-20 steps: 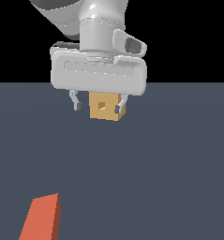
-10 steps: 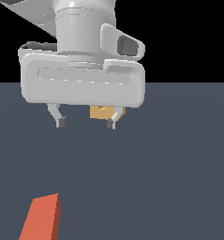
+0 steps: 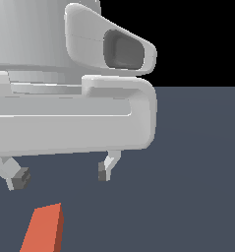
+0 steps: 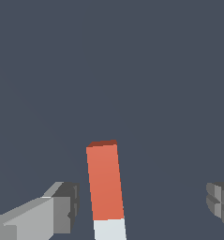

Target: Insert the peg into the horizontal hole in a box.

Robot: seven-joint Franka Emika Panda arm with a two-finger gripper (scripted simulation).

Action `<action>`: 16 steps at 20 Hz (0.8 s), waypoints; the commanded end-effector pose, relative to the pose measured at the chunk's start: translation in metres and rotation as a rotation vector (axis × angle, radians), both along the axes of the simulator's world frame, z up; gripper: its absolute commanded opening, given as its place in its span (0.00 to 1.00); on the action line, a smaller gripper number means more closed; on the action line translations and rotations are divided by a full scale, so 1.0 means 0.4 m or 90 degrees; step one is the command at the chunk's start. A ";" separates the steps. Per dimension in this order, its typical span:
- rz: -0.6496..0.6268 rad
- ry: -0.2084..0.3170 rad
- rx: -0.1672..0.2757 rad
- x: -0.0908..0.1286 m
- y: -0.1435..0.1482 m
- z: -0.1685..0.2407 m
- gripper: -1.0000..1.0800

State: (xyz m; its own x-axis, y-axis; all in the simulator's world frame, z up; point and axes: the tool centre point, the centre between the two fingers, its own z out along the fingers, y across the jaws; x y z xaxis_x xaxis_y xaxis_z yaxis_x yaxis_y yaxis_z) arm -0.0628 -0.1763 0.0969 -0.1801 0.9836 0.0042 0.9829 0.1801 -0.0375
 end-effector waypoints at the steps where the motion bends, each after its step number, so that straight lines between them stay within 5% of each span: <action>1: 0.014 -0.005 0.000 -0.006 -0.060 -0.016 0.96; 16: 0.062 -0.023 0.003 -0.004 -0.274 -0.072 0.96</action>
State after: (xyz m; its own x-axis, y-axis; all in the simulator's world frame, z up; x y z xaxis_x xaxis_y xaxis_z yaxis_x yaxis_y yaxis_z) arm -0.0653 -0.2821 0.0690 -0.2688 0.9632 -0.0001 0.9632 0.2688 -0.0034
